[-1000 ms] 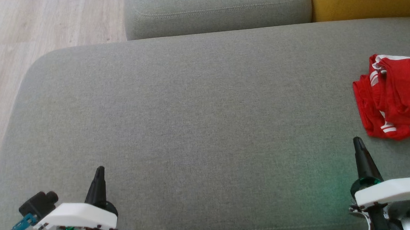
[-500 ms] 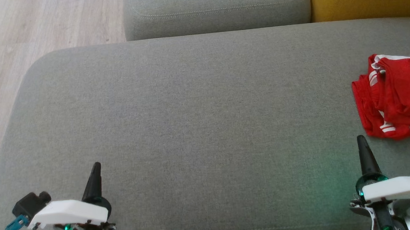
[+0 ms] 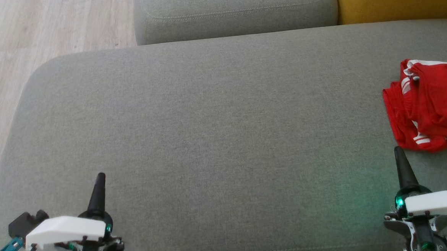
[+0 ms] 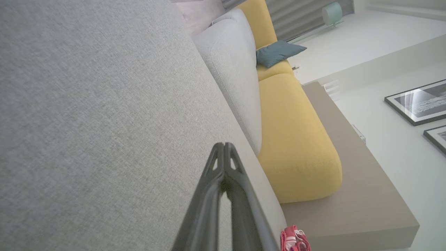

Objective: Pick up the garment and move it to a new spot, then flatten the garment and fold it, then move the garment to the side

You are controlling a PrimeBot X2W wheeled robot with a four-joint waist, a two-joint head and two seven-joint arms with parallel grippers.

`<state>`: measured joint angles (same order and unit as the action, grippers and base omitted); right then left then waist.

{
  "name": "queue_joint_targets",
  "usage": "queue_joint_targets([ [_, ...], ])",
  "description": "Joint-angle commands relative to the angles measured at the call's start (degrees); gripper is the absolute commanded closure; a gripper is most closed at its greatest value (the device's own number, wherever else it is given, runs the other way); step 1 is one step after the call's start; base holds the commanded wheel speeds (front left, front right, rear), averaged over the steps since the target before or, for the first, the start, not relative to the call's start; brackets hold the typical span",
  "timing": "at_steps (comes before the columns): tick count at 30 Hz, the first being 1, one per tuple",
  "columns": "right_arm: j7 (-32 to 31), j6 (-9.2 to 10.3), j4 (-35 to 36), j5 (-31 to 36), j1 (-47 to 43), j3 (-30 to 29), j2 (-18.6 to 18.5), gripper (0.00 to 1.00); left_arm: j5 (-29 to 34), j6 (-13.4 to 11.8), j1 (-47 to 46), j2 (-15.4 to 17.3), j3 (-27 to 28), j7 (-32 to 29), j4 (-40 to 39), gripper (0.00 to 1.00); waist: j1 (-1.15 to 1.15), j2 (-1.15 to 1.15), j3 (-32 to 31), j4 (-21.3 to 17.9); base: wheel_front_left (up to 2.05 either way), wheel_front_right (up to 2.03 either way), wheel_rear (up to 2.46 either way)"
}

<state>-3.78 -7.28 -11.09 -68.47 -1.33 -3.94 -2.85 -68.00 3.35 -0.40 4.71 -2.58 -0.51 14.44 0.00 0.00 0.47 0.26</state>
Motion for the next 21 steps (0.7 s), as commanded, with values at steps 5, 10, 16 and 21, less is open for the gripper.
queue_joint_targets([
  [5, -0.4, -0.16, 1.0, -4.6, 4.0, 0.6, -1.4, 1.00, -4.4, 1.0, -3.6, 0.1, 3.1, -1.1, -1.5, 1.00, 0.00, 0.00, 0.0, 0.0, 0.00, 0.00, 0.00],
  [10, -0.5, -0.17, 0.4, -7.9, 4.5, 0.4, -1.4, 1.00, -7.6, 1.5, -4.0, -0.1, 3.9, -1.8, -1.3, 1.00, 0.00, 0.00, -0.1, -0.1, 0.00, 0.00, 0.00],
  [16, -0.7, -0.18, -0.3, -11.8, 5.2, 0.1, -1.4, 1.00, -11.5, 2.1, -4.4, -0.4, 5.0, -2.6, -1.1, 1.00, 0.00, 0.00, -0.1, -0.1, 0.00, 0.00, 0.00],
  [21, -0.8, -0.19, -0.9, -15.1, 5.7, -0.1, -1.4, 1.00, -14.8, 2.6, -4.7, -0.6, 5.8, -3.3, -0.9, 1.00, 0.00, 0.00, -0.2, -0.2, 0.00, 0.00, 0.00],
])
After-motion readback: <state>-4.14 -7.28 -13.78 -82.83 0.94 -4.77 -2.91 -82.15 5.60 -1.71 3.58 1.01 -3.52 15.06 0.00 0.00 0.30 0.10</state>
